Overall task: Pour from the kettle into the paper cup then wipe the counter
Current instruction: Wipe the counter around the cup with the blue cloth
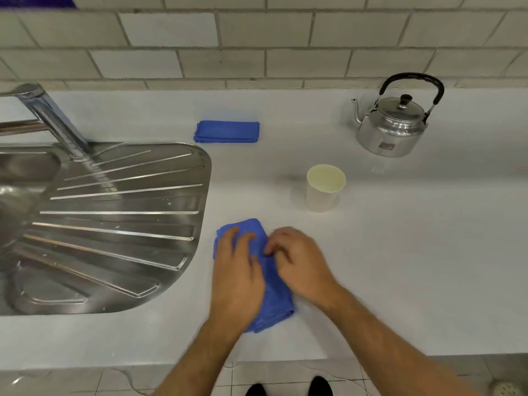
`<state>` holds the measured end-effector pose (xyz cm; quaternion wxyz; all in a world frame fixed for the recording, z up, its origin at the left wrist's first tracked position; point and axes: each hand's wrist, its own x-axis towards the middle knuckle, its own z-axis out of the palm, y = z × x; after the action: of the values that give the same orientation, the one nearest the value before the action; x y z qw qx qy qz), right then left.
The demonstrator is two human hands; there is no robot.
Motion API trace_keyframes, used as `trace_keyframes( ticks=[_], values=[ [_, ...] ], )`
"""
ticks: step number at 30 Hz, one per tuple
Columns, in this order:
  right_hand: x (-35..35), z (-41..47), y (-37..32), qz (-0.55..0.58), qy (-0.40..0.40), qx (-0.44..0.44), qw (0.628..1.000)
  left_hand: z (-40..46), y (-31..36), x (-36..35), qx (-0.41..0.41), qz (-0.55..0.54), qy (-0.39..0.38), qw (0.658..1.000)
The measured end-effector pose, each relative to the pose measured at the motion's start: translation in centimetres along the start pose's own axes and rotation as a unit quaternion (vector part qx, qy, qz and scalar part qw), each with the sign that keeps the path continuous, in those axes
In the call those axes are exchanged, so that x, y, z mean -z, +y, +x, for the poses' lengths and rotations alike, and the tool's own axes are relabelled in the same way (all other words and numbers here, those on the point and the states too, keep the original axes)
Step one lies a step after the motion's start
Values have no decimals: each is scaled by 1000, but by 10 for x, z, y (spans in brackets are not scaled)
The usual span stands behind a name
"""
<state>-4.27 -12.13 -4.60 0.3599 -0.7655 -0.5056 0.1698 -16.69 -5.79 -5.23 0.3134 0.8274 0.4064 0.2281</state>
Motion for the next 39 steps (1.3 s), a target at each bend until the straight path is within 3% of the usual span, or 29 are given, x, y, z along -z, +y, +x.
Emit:
trace_keyframes(
  ticks=[3, 6, 10, 16, 19, 23, 28, 33, 39],
  values=[
    [35, -7, 36, -86, 83, -88, 989, -9, 11, -35, 12, 211, -70, 975],
    [57, -5, 68, -175, 122, -159, 964, -7, 3, -50, 28, 291, -73, 954],
    [76, 11, 102, -236, 124, -198, 943, 17, -12, -48, 45, 298, -45, 952],
    [85, 42, 137, -295, 52, -259, 919, 99, -27, -42, 44, 280, -60, 957],
    [77, 44, 143, -310, 50, -278, 908, 138, -23, -49, -31, 286, -104, 952],
    [77, 44, 145, -313, 44, -281, 906, 163, -4, -64, -181, 301, -183, 918],
    [79, 45, 143, -312, 37, -283, 906, 145, -1, -61, -258, 294, -229, 891],
    [80, 44, 142, -304, 30, -285, 909, 92, -19, -40, -241, 276, -223, 903],
    [81, 43, 143, -296, 31, -282, 912, 88, -42, -13, -144, 274, -135, 941]
  ],
)
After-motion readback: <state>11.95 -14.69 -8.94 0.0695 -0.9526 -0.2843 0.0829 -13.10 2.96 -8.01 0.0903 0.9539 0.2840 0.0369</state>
